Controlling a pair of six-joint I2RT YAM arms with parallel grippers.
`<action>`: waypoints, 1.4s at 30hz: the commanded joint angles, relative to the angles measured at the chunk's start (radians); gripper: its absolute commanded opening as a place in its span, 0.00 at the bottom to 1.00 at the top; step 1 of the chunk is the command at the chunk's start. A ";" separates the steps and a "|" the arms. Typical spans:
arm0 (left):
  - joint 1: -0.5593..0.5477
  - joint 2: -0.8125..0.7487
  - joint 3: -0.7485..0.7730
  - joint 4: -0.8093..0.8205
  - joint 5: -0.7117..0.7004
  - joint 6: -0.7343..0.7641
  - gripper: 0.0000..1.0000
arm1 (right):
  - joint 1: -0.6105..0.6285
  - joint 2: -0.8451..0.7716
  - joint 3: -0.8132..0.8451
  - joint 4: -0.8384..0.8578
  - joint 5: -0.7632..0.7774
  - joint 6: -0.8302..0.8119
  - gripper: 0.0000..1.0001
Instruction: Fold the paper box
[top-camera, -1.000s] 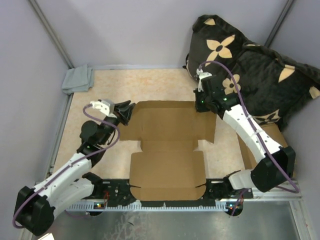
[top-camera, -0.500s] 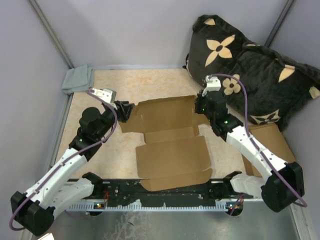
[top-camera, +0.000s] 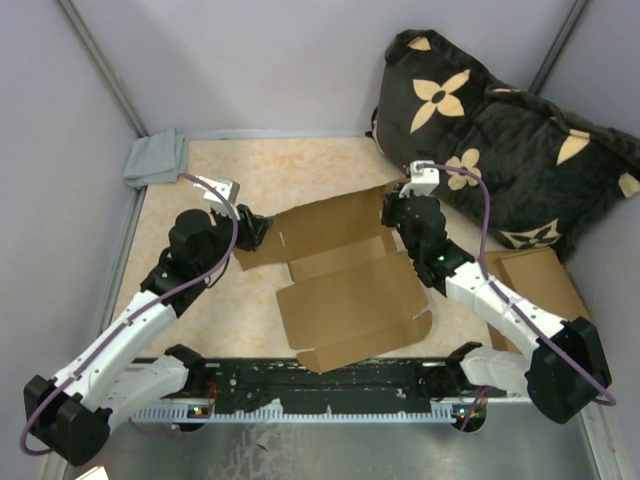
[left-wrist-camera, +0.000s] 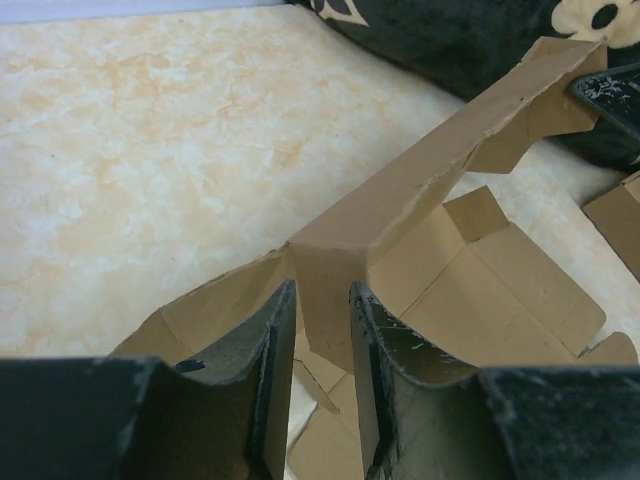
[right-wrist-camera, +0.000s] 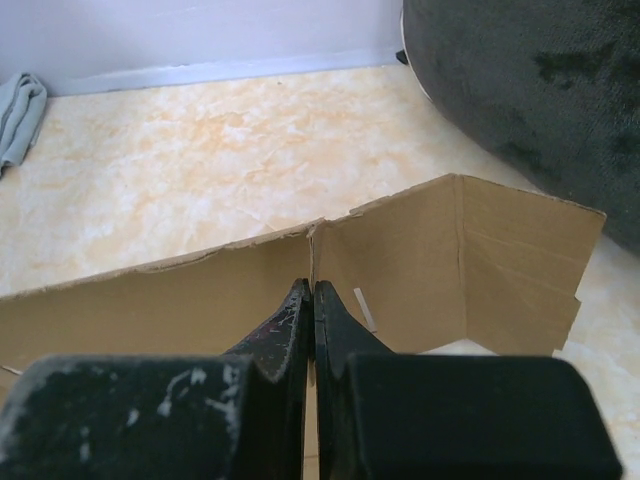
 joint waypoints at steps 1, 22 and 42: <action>-0.006 0.013 0.042 -0.049 0.023 -0.040 0.34 | 0.010 -0.003 0.003 0.113 0.051 0.030 0.00; -0.004 0.083 0.159 -0.253 0.038 -0.120 0.37 | 0.011 0.030 0.022 0.070 0.039 0.029 0.00; -0.014 0.146 0.138 -0.246 -0.082 -0.112 0.00 | 0.011 0.054 0.133 -0.172 -0.034 0.036 0.56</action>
